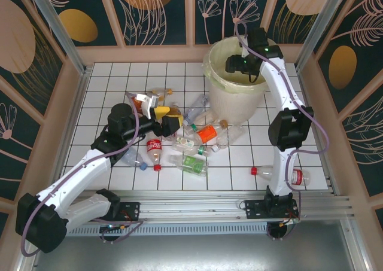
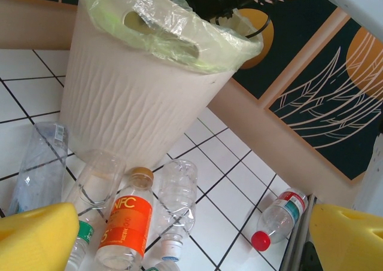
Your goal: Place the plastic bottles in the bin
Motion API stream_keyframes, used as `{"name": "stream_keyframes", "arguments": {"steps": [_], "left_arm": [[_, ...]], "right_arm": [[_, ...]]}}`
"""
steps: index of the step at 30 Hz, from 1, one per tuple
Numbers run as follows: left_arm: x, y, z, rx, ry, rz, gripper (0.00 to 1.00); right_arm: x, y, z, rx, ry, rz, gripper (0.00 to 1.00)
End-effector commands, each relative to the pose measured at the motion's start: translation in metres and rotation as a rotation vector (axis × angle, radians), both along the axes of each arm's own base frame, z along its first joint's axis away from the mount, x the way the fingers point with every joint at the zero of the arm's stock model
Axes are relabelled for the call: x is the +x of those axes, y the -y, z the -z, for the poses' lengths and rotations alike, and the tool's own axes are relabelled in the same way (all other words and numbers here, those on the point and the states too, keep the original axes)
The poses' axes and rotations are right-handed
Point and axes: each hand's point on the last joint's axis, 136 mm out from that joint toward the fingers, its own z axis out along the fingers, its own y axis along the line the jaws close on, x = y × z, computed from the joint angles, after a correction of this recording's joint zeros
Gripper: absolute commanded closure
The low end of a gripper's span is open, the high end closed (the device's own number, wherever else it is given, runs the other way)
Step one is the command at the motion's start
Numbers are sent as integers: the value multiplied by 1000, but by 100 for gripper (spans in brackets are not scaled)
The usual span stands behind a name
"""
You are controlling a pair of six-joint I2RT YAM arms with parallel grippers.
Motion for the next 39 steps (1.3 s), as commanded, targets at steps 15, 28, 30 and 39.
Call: {"name": "stream_keyframes", "arguments": {"steps": [15, 28, 30, 39], "left_arm": [[1, 15, 8, 1, 43, 85, 1], [-1, 36, 33, 85, -3, 135, 1], [-3, 41, 35, 97, -5, 155, 1], [-28, 54, 27, 79, 30, 309, 1]], "right_arm": [[-72, -6, -125, 143, 327, -47, 23], [-187, 13, -133, 280, 432, -1, 22], [-203, 16, -126, 306, 415, 21, 22], [-254, 32, -44, 431, 244, 197, 22]]}}
